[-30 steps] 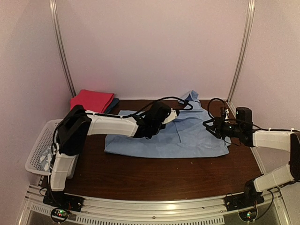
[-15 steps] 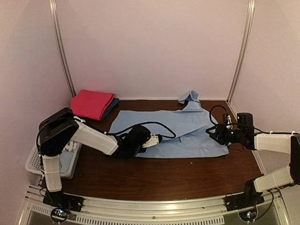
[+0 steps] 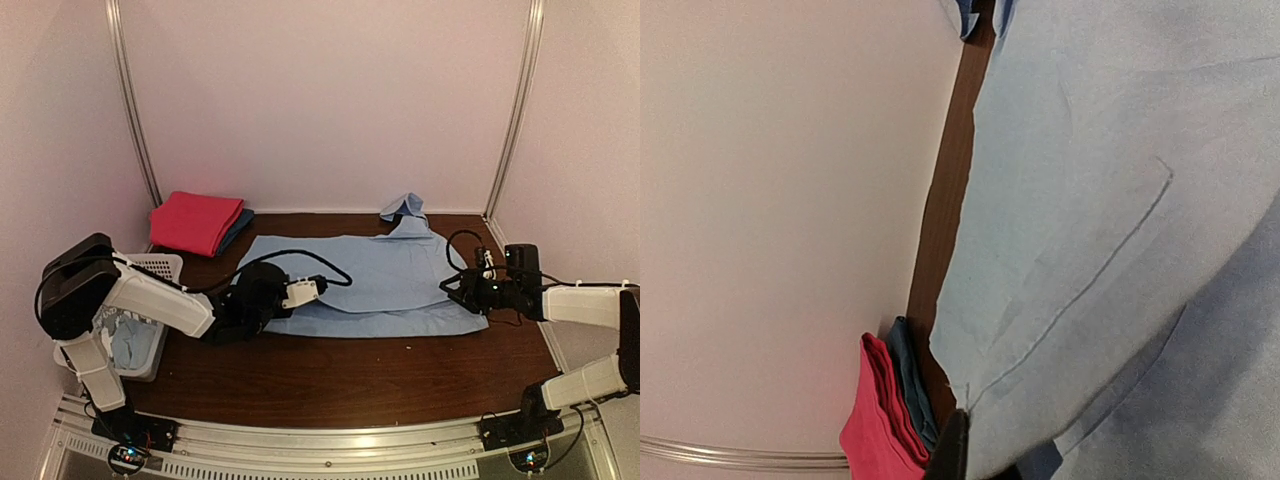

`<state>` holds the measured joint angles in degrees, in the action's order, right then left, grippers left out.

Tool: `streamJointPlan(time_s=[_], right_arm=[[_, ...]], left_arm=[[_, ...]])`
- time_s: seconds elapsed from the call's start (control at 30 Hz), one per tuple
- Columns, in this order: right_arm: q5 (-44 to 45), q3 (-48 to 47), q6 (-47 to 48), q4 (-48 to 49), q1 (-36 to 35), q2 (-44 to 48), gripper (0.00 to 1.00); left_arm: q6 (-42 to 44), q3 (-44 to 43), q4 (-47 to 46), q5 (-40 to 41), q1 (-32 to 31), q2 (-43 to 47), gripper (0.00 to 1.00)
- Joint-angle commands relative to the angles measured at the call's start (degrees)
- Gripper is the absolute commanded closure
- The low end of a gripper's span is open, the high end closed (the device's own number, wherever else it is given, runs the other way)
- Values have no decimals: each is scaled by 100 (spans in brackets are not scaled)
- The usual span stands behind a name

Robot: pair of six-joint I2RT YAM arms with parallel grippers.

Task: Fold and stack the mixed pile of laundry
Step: Smooth out the 1/3-folded shirt at the center of the board.

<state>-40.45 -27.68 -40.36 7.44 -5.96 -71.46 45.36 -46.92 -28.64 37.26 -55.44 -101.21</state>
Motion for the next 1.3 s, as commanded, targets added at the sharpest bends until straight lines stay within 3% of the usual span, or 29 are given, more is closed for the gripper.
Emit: streamJointPlan(time_s=[0.0,0.13,0.17,0.23,0.3,0.43,0.57,0.63,0.8,0.9,1.03,1.13,1.27], right_arm=[[36,2,85,39,42,-17,55],[7,-27,61,83,46,-82,55],[2,-31,60,96,46,-99,55],[2,-44,49,108,42,-134,55],[-10,-68,46,115,46,-169,55],[-27,-161,92,71,29,-193,55],[98,-373,316,-209,25,-180,55],[187,-516,441,-373,16,-212,55],[296,-839,608,-516,9,-427,55],[266,-1014,646,-505,-11,-725,55],[361,-1152,761,-416,-77,-1168,56],[403,-1224,822,-335,-132,-1536,57],[505,-1256,899,-191,-220,-2099,59]], left_arm=[[53,164,-49,-6,51,155,100],[55,304,40,145,77,178,100],[45,301,108,216,77,168,95],[-61,201,465,327,79,196,66],[-428,47,948,360,24,403,59],[-1491,-151,2377,-497,13,1348,55],[-2272,-123,3009,-865,83,2190,40],[-2678,-251,3434,-1122,231,2433,39],[-3588,-578,3510,-1518,864,2518,36],[-4716,-1094,3816,-2209,1398,1988,38],[-5904,-1715,4278,-3328,1869,1096,49],[-6571,-1621,4006,-3698,1894,814,49],[-7540,-1291,3436,-4437,1930,627,42]])
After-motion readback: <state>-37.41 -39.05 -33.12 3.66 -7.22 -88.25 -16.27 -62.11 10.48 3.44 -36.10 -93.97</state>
